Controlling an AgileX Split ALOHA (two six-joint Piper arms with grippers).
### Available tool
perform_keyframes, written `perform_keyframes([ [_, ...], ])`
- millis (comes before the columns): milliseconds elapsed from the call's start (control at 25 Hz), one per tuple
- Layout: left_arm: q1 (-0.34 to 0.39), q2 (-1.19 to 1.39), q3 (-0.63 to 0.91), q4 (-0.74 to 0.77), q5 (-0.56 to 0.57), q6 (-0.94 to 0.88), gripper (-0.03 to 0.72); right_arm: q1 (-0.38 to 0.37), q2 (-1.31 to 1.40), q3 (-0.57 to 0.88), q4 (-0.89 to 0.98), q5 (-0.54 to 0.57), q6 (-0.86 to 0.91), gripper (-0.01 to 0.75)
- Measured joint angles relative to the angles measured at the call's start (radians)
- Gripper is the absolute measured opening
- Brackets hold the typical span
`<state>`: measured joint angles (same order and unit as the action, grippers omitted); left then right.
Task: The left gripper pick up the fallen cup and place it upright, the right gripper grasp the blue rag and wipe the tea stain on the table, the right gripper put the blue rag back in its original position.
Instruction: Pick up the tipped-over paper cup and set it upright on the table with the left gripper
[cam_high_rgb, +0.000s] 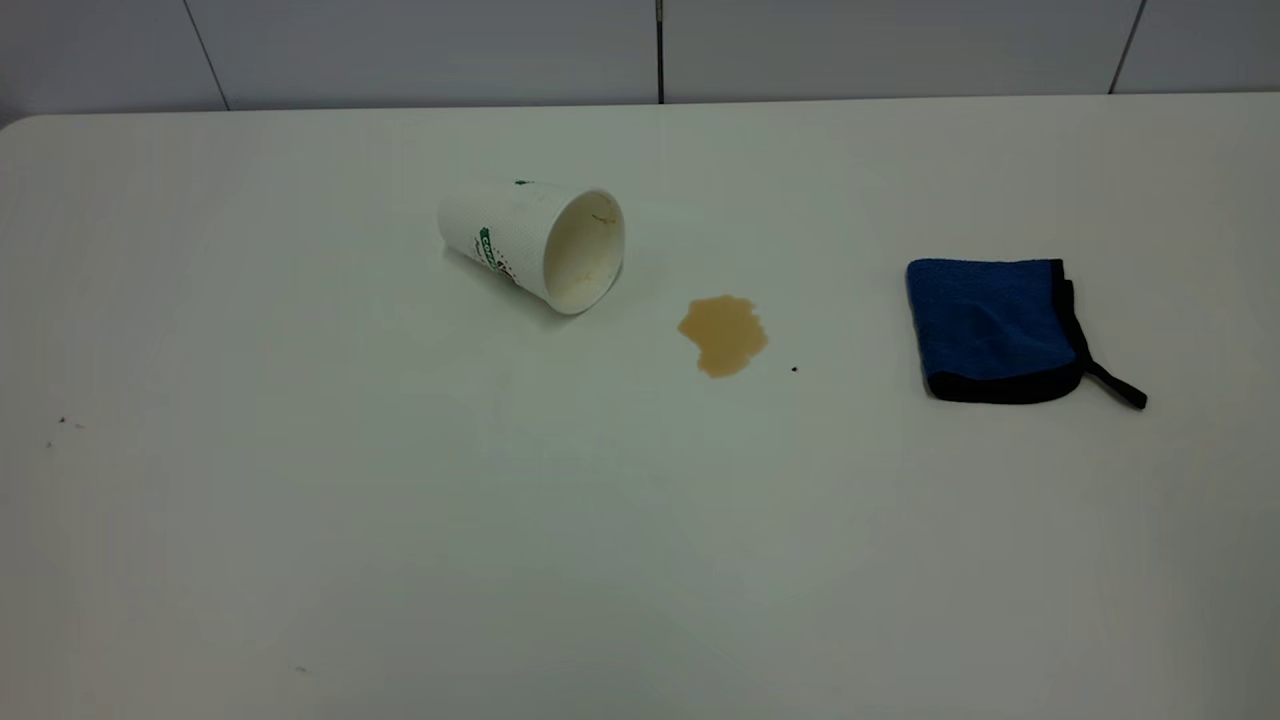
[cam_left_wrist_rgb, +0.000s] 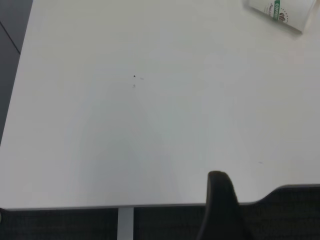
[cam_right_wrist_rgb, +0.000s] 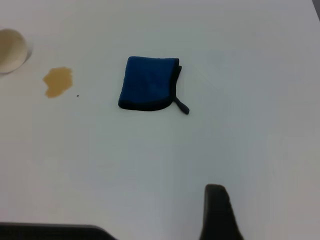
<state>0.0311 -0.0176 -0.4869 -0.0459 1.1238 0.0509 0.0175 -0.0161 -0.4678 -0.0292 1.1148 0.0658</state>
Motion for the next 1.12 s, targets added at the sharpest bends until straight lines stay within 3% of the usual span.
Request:
perform_keyframes([
  [760, 0.0, 0.032, -0.002, 0.0, -0.006, -0.007, 0.512, 0.0, 0.0, 0.0, 0.0, 0.0, 0.0, 0.532],
  [880, 0.0, 0.149, -0.019, -0.001, -0.073, -0.004, 0.512, 0.0, 0.0, 0.0, 0.0, 0.0, 0.0, 0.532],
  [1120, 0.0, 0.492, -0.05, -0.035, -0.322, 0.101, 0.554, 0.0, 0.0, 0.0, 0.0, 0.0, 0.0, 0.532],
])
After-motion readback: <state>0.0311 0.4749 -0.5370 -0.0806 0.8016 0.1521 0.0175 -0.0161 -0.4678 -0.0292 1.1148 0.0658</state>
